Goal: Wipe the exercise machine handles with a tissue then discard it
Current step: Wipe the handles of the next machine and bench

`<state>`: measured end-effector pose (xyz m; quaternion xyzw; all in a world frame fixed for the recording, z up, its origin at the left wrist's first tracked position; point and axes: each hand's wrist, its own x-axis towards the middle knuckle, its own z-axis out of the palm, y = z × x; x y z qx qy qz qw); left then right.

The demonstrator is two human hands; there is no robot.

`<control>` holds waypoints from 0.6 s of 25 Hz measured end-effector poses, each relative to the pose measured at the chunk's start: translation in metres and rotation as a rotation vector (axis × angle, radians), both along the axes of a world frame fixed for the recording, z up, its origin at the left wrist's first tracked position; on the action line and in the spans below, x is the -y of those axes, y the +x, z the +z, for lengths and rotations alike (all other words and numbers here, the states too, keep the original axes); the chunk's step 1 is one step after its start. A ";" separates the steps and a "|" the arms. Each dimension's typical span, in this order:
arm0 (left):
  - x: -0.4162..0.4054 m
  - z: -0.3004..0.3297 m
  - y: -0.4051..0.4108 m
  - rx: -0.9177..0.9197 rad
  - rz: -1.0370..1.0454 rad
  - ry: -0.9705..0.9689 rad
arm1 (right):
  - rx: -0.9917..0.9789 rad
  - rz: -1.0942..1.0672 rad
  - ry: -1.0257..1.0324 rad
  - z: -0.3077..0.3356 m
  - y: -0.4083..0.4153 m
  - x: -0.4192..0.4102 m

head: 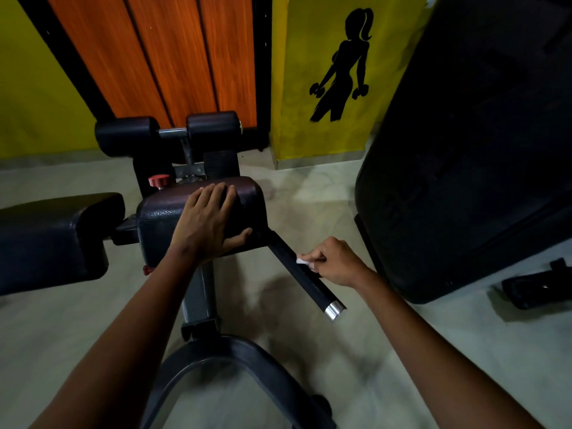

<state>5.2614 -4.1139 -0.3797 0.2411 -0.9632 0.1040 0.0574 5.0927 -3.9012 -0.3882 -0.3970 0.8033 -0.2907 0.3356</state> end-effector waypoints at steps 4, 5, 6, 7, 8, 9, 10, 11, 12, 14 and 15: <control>-0.001 0.001 0.000 0.011 0.004 0.012 | 0.307 -0.042 0.049 0.007 -0.009 -0.028; -0.002 0.001 0.000 0.013 0.004 0.017 | 0.372 -0.049 0.072 0.008 -0.012 -0.034; -0.002 0.002 0.000 0.012 0.004 0.020 | 0.423 -0.052 0.101 0.011 -0.014 -0.039; -0.002 0.002 0.000 0.012 0.005 0.021 | 0.465 -0.051 0.138 0.014 -0.018 -0.044; -0.002 0.002 0.000 0.014 0.006 0.021 | 0.499 -0.044 0.182 0.018 -0.021 -0.047; -0.003 0.002 0.000 0.017 0.008 0.020 | 0.521 -0.036 0.225 0.021 -0.024 -0.049; -0.002 0.002 0.000 0.019 0.008 0.018 | 0.520 -0.027 0.257 0.022 -0.028 -0.049; -0.003 0.003 0.000 0.020 0.008 0.015 | 0.483 -0.039 0.255 0.022 -0.031 -0.047; -0.002 0.003 0.000 0.019 0.008 0.012 | 0.411 -0.085 0.195 0.018 -0.033 -0.042; -0.001 0.002 0.000 0.019 0.004 0.015 | 0.252 -0.209 -0.040 0.009 -0.030 -0.027; -0.001 0.002 0.000 0.016 0.001 0.017 | 0.160 -0.220 -0.134 0.006 -0.023 -0.016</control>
